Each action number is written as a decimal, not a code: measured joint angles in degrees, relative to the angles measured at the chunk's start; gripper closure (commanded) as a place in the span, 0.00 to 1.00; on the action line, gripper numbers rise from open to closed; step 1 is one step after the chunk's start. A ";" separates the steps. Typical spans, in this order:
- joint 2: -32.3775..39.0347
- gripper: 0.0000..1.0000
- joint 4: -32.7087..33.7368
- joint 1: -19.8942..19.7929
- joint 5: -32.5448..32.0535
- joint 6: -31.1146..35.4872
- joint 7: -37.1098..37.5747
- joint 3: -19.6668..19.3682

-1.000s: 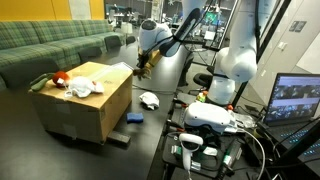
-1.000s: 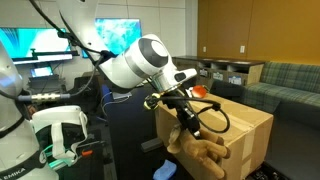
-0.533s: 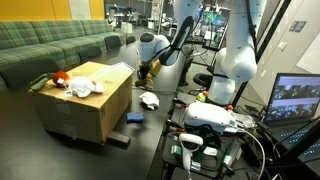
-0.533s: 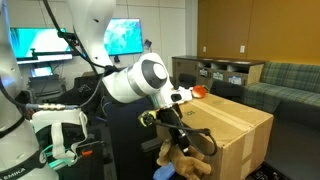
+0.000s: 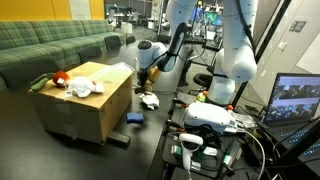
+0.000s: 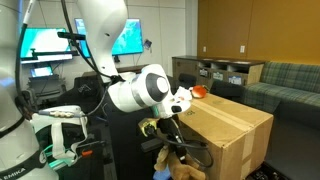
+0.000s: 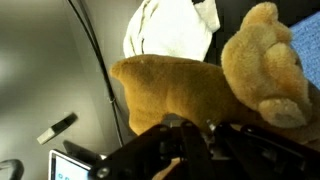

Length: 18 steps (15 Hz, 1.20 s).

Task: Replace the objects on the box with the objects on the table, that is the brown toy with the towel, plastic bag with the blue duster and orange object with the dark brown duster

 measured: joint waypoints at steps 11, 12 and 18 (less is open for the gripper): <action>6.06 0.13 5.40 -0.04 0.03 5.84 0.48 0.08; 6.29 0.05 5.62 -0.05 0.03 5.99 0.48 0.08; 6.49 0.00 6.32 -0.52 0.00 6.11 0.59 -1.24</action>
